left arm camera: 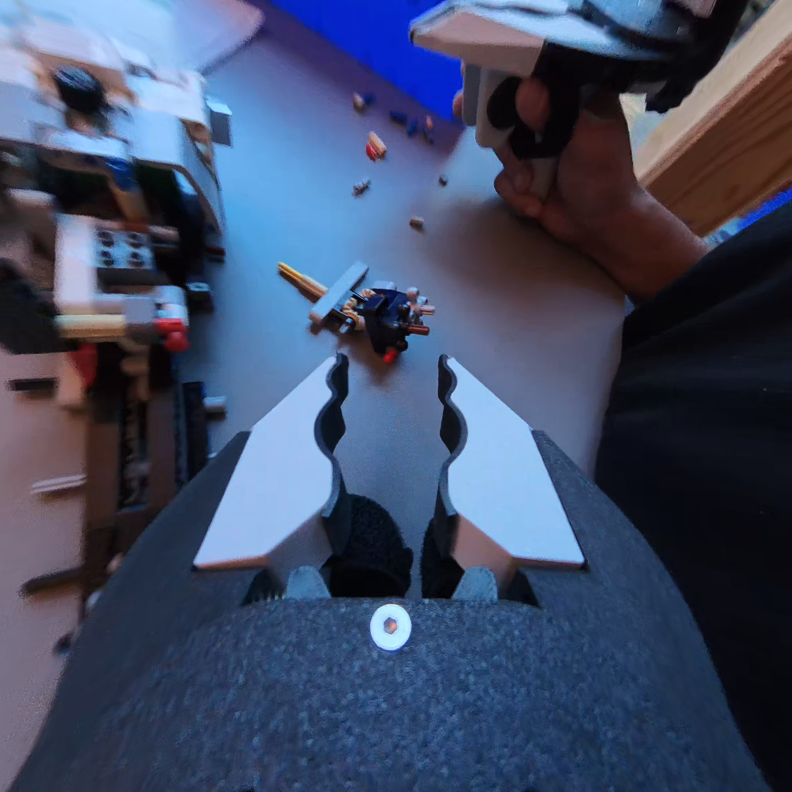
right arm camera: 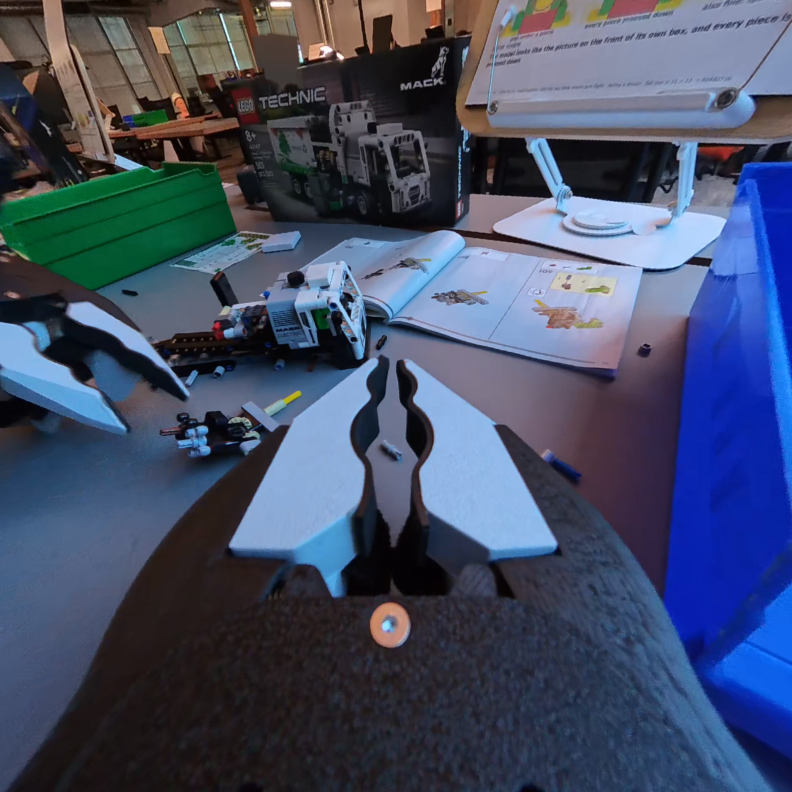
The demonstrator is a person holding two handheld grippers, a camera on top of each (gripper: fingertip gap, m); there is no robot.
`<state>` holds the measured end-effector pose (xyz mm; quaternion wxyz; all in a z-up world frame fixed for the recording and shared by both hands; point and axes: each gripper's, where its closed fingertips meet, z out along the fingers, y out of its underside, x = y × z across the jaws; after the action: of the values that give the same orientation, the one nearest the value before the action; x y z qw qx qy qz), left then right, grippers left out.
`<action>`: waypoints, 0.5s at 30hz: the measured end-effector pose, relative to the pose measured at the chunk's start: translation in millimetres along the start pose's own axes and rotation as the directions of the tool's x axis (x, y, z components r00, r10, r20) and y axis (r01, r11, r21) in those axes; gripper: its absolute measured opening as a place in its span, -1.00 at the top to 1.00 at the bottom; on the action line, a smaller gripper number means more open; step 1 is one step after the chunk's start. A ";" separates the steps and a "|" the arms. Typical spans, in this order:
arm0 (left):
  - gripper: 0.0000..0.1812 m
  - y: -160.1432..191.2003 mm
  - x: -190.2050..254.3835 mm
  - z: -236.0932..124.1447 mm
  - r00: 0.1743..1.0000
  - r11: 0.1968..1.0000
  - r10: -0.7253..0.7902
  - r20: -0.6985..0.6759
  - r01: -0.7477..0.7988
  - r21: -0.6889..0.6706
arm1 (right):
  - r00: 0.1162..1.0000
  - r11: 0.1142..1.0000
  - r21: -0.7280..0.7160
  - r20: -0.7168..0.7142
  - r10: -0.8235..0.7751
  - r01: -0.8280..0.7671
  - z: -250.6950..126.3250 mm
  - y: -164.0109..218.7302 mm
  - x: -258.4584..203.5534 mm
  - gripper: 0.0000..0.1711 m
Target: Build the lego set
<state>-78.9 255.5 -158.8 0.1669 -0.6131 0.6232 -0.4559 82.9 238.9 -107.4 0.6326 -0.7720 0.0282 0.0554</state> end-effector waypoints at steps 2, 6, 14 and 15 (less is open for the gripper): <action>0.48 -6.0 -7.4 -15.2 0.994 0.995 0.057 0.089 -0.063 0.073 | 1.000 1.000 -0.010 -0.005 0.000 0.000 0.6 1.5 0.8 0.95; 0.46 -10.7 -19.5 -43.3 0.927 0.951 0.210 0.311 -0.268 0.157 | 1.000 1.000 -0.017 -0.002 -0.016 0.016 1.1 2.4 -1.1 0.96; 0.58 -15.3 -23.2 -67.0 0.822 0.884 0.259 0.507 -0.413 0.219 | 1.000 1.000 -0.011 -0.003 0.007 -0.007 0.1 2.0 -0.2 0.96; 0.58 -14.6 -24.2 -68.0 0.824 0.889 0.245 0.511 -0.401 0.221 | 1.000 1.000 -0.016 -0.006 0.008 -0.008 0.2 2.6 0.2 0.95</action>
<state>-117.5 304.9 -120.0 0.4851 -0.5534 0.5779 -0.3528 82.8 238.5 -110.0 0.6260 -0.7771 0.0326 0.0559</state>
